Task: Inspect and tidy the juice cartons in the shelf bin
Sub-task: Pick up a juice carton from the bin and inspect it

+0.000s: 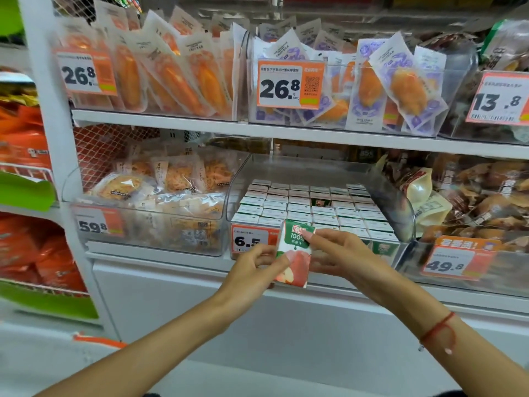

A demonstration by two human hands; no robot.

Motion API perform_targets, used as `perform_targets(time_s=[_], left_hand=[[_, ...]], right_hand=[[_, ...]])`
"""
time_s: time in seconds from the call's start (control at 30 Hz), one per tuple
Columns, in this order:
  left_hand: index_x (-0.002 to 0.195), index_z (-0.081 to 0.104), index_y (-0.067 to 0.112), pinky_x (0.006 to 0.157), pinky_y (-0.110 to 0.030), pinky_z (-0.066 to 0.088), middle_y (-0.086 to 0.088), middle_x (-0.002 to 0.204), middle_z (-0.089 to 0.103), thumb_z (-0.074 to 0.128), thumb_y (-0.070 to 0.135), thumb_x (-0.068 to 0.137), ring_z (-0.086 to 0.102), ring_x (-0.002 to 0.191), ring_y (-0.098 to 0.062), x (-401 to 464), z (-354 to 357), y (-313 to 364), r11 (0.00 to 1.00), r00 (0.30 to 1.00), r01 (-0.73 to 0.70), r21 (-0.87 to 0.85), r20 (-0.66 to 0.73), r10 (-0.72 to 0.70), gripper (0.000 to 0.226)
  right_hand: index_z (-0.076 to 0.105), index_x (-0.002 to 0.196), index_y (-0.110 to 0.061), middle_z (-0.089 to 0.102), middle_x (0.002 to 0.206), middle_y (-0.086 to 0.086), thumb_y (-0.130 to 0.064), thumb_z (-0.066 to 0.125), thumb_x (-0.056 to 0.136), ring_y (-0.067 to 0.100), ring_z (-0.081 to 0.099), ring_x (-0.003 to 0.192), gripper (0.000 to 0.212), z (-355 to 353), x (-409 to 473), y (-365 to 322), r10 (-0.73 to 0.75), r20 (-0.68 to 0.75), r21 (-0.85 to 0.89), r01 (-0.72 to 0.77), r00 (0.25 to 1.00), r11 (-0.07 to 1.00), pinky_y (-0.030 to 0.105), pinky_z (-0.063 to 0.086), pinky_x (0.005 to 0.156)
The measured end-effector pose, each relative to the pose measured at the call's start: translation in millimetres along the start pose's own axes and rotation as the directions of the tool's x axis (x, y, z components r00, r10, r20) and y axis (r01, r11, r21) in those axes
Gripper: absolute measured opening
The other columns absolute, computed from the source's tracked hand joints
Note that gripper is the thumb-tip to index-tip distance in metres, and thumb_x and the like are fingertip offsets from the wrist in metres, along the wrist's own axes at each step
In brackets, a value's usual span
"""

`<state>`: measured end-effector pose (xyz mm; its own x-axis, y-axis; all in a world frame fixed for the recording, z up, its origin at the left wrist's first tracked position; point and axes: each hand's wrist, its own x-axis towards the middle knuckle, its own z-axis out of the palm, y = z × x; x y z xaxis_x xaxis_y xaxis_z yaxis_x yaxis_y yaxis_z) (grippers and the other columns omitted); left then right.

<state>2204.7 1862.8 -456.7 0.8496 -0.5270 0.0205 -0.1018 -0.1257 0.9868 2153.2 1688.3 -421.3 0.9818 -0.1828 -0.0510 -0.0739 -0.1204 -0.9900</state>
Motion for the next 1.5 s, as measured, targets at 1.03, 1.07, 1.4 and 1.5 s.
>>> perform_targets(time_s=[1.03,1.07,1.4,1.5], left_hand=[[0.090,0.074,0.036,0.090,-0.034,0.057,0.018,0.089,0.075,0.074,0.048,0.073,0.070,0.092,-0.001,12,-12,0,0.994,0.975,-0.095,-0.056,-0.204,0.082,0.021],[0.088,0.074,0.037,0.088,-0.031,0.056,0.019,0.088,0.075,0.074,0.052,0.068,0.069,0.092,0.000,12,-13,1,0.994,0.977,-0.095,-0.057,-0.198,0.082,0.026],[0.109,0.063,0.050,0.082,-0.007,0.047,0.030,0.108,0.069,0.085,0.022,0.071,0.063,0.104,0.007,11,-22,3,0.944,0.947,-0.312,0.109,-0.051,0.319,0.052],[0.117,0.058,0.049,0.092,-0.014,0.046,0.024,0.117,0.066,0.085,0.027,0.068,0.059,0.113,0.003,11,-22,1,0.922,0.926,-0.349,0.168,-0.091,0.367,0.060]], right_hand=[[0.066,0.109,-0.030,0.072,0.083,-0.005,-0.032,0.087,0.067,0.012,0.071,0.074,0.046,24,-6,16,-0.205,-0.133,-0.381,0.141,0.970,0.914,0.033,0.060,0.074],[0.065,0.108,-0.030,0.071,0.084,-0.006,-0.034,0.089,0.064,0.011,0.070,0.074,0.050,26,-7,17,-0.233,-0.141,-0.419,0.155,0.962,0.895,0.032,0.060,0.074],[0.068,0.096,-0.013,0.075,0.095,0.002,-0.023,0.052,0.098,0.016,0.073,0.090,0.019,1,-7,5,-0.220,0.045,-0.146,0.224,0.975,0.964,0.024,0.058,0.078],[0.067,0.093,-0.012,0.075,0.094,0.002,-0.040,0.056,0.091,0.019,0.074,0.085,0.031,6,-10,2,-0.210,0.001,-0.054,0.210,0.978,0.976,0.024,0.059,0.074]])
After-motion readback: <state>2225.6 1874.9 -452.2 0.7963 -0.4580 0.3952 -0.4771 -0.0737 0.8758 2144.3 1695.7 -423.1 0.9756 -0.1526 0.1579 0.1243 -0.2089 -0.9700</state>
